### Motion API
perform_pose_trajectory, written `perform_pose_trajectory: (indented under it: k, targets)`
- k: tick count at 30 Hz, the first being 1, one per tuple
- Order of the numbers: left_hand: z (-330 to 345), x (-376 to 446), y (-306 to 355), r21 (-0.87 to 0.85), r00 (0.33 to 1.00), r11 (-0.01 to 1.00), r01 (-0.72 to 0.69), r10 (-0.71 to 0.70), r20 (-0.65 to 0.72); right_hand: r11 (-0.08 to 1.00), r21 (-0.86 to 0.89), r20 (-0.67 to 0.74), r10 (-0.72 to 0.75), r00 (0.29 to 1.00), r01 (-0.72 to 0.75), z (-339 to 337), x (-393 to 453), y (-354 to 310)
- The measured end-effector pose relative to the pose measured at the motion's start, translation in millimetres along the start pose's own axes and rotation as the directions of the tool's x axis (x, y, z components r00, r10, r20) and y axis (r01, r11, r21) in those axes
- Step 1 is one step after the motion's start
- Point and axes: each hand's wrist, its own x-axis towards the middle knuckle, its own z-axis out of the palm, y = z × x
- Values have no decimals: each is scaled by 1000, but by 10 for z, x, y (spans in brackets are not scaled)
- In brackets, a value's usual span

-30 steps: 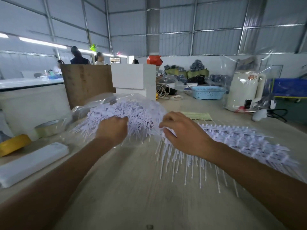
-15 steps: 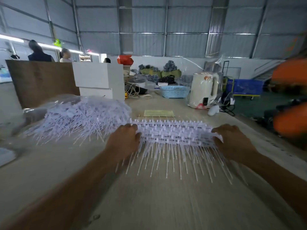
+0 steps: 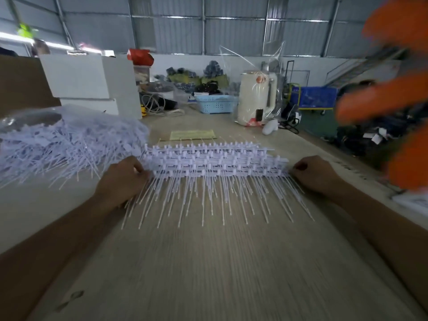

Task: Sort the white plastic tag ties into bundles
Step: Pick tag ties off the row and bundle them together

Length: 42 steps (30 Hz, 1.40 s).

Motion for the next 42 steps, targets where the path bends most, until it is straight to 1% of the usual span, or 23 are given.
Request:
perform_pose_trajectory:
  k: [3, 6, 7, 9, 12, 16, 18, 20, 23, 26, 28, 31, 33, 37, 39, 42]
  targets:
    - [-6, 20, -6, -45, 1000, 999, 10, -10, -11, 999, -28, 10, 34, 999, -34, 21, -14, -54]
    - [10, 7, 23, -15, 999, 1000, 7, -7, -33, 999, -10, 5, 38, 999, -38, 18, -30, -78]
    - [14, 8, 33, 4, 1000, 1000, 10, -10, -27, 999, -11, 15, 36, 999, -36, 15, -41, -83]
    - [3, 29, 54, 18, 999, 1000, 22, -23, 29, 997, -74, 73, 26, 997, -20, -2, -44, -102]
    - [-27, 91, 55, -49, 988, 996, 80, -72, 137, 990, -139, 140, 14, 990, 5, -30, -4, -112]
    - [-52, 107, 50, -219, 977, 962, 161, -125, 171, 990, -138, 152, 15, 988, 6, -14, 46, -83]
    - [-66, 114, 45, -284, 978, 941, 182, -145, 148, 997, -71, 102, 5, 995, 3, 2, 55, -66]
    - [-65, 111, 41, -304, 981, 935, 183, -152, 125, 998, 51, -21, -21, 1000, 22, 9, 53, -58]
    - [-40, 70, 54, -306, 981, 937, 168, -130, 143, 962, 202, -210, -142, 967, 185, -4, 0, -105]
    - [-42, 53, 65, -340, 986, 931, 135, -92, 141, 913, 227, -322, -258, 911, 339, -53, -60, -223]
    - [-90, 38, 59, -388, 985, 909, 152, -106, 137, 884, 226, -385, -305, 871, 410, -85, -97, -298]
    - [-152, 9, 38, -498, 977, 843, 204, -143, 158, 842, 288, -441, -306, 844, 456, -102, -155, -367]
    - [-167, -7, 47, -537, 977, 817, 209, -155, 145, 817, 330, -471, -293, 832, 474, -99, -170, -393]
    - [-153, -33, 78, -514, 983, 838, 184, -153, 103, 744, 424, -490, -291, 822, 517, -90, -213, -459]
    - [-139, -38, 85, -522, 985, 835, 173, -152, 83, 698, 454, -533, -285, 797, 553, -111, -269, -511]
    - [-111, -45, 99, -552, 983, 814, 180, -175, 63, 671, 412, -594, -315, 740, 616, -161, -384, -611]
